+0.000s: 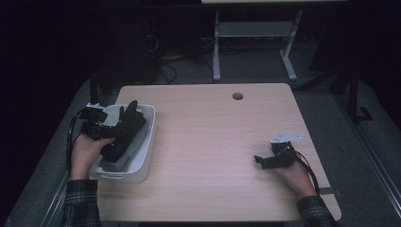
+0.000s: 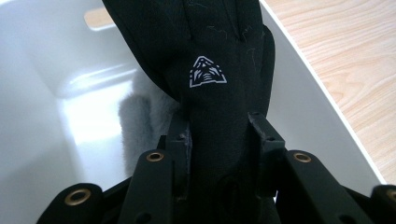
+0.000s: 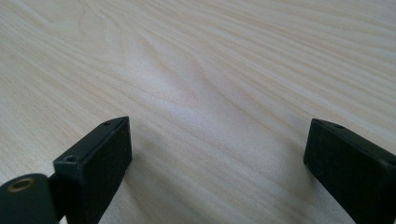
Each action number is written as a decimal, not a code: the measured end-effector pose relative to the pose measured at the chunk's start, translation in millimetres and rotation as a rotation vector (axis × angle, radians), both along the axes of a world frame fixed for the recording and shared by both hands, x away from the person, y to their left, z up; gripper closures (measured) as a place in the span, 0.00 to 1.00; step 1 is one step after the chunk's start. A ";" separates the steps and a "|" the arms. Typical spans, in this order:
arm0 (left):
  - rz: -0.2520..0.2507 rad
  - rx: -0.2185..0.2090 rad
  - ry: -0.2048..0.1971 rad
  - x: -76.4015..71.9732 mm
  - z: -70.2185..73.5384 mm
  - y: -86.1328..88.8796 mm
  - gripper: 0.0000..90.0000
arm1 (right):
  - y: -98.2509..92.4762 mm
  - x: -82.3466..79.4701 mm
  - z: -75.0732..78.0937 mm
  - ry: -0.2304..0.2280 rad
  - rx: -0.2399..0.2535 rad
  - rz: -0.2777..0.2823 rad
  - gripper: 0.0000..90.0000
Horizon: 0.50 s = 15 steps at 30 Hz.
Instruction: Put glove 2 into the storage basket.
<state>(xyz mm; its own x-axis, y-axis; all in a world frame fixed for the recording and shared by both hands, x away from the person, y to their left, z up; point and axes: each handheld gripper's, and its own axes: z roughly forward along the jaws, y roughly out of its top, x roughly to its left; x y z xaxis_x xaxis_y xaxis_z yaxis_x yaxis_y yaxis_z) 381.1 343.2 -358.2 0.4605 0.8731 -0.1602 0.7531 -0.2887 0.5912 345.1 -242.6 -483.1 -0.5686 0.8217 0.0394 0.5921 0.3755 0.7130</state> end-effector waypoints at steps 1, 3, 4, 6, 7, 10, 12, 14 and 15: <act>-0.001 -0.003 0.002 0.5 -1.2 0.1 0.73 | 0.0 0.0 0.0 0.000 0.000 0.000 0.08; 0.012 0.011 0.014 2.5 -6.4 0.8 0.72 | 0.0 0.1 -0.1 -0.001 -0.001 0.001 0.08; 0.012 0.011 0.014 2.5 -6.4 0.8 0.71 | 0.0 0.1 -0.1 -0.001 -0.001 0.001 0.08; 0.015 0.020 0.020 3.7 -10.0 1.8 0.70 | -0.2 0.1 -0.1 -0.001 -0.002 0.001 0.08; 0.015 0.025 0.028 4.4 -12.3 2.1 0.68 | -0.1 0.1 0.0 -0.001 -0.002 0.001 0.08; 0.022 0.035 0.037 7.0 -18.3 2.6 0.57 | -0.2 0.2 -0.1 -0.002 -0.003 0.002 0.08; 0.032 0.045 0.036 7.9 -20.8 2.3 0.49 | -0.2 0.1 -0.1 -0.002 -0.002 0.001 0.08; 0.031 0.061 0.025 8.6 -22.6 1.9 0.39 | -0.1 0.1 0.0 -0.001 -0.002 0.001 0.08; 0.030 0.066 0.016 8.7 -23.2 1.8 0.35 | -0.1 0.1 0.0 0.000 -0.002 0.001 0.08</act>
<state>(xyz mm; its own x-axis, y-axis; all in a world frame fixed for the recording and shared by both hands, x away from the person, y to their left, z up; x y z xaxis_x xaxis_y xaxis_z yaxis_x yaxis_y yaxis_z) 389.8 345.1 -381.4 0.4314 0.8955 -0.1090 0.7714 -0.3035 0.5593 345.2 -242.7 -483.0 -0.5693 0.8213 0.0377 0.5915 0.3773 0.7126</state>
